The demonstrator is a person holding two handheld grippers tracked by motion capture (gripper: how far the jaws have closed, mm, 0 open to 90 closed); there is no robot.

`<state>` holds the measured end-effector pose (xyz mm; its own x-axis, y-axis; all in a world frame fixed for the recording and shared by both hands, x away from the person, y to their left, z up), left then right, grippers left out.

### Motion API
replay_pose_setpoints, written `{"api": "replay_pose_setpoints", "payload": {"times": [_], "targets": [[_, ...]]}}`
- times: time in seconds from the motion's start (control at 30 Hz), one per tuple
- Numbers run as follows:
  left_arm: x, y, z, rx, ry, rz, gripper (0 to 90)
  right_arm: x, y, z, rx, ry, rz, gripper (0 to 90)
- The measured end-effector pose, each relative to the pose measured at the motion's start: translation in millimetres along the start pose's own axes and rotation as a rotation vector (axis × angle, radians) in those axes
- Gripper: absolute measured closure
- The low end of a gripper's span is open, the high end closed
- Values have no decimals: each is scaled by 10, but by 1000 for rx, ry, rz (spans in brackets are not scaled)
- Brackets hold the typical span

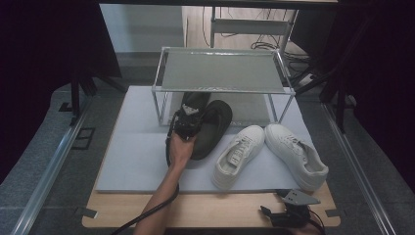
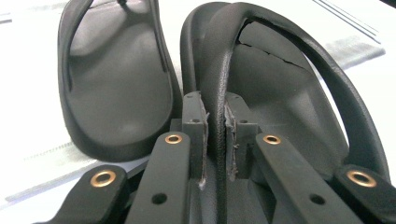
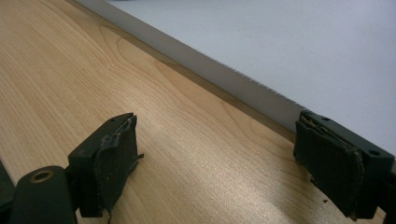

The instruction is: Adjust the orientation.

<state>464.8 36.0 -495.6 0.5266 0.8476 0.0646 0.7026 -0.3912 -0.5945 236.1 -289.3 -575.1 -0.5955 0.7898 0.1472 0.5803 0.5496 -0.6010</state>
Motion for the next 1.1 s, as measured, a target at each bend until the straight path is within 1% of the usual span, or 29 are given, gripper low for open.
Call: {"api": "replay_pose_setpoints", "payload": {"times": [0.13, 0.2, 0.23, 0.27, 0.33, 0.4, 0.47, 0.53, 0.63, 0.73, 0.8, 0.87, 0.9, 0.93, 0.97, 1.0, 1.03, 1.1], "targets": [[-9, 106, 5, 0, -41, -26, 808, 0, -1, 1, 0, 1, -2, 135], [-3, 149, 11, 5, -45, -41, 806, 0, -1, 1, 0, 2, -2, 135], [-17, 165, 13, 4, -65, -36, 804, 1, -2, 1, 0, 2, -3, 135], [-23, 185, 17, 4, -73, -36, 800, 0, -2, 1, 0, 2, -2, 135], [-31, 221, 31, 6, -76, -48, 801, -1, -1, 1, 0, 1, -3, 135], [-34, 242, 41, 2, -89, -54, 802, -1, -1, 1, -1, -1, -3, 135], [-46, 258, 45, 3, -86, -63, 800, -1, -1, 2, -1, -2, -2, 135], [-52, 267, 48, 5, -86, -58, 786, -1, -2, 2, -1, -1, -2, 134], [-43, 236, 44, -10, -88, -45, 754, -1, -2, 2, -1, -1, -3, 135], [-34, 164, 27, -23, -61, -34, 724, -1, -2, 3, -1, 0, -3, 135], [-35, 87, 24, -31, -39, -29, 719, 1, -2, 2, -1, 0, -2, 134], [-30, 14, 37, -37, -23, -15, 717, 2, -2, 3, 0, 0, -1, 134], [-30, -32, 53, -43, -13, 1, 715, 2, -2, 2, 0, 0, -1, 135], [-30, -49, 61, -42, -5, 9, 710, 2, -2, 2, 0, 0, -1, 135], [-30, -92, 87, -33, 17, 13, 706, 2, -2, 2, 0, 0, -1, 134], [-32, -118, 106, -30, 28, 17, 700, 2, -2, 2, 0, 0, -1, 134], [-31, -161, 140, -31, 41, 33, 701, 3, -2, 2, 0, 0, -1, 135], [-32, -231, 207, -30, 42, 56, 707, 1, -2, 2, 0, 0, 0, 134]]}}
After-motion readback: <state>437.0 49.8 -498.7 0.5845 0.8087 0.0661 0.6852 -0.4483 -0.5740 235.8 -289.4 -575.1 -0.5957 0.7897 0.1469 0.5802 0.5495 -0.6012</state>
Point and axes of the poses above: each handheld gripper's, and its own axes: y roughly forward along the jaws, z roughly out of its underside, x roughly to its left, the point moved 4 cm from there along y, roughly forward along the jaws, and after that the axes turned 10 degrees about y, right-handed, at the moved point
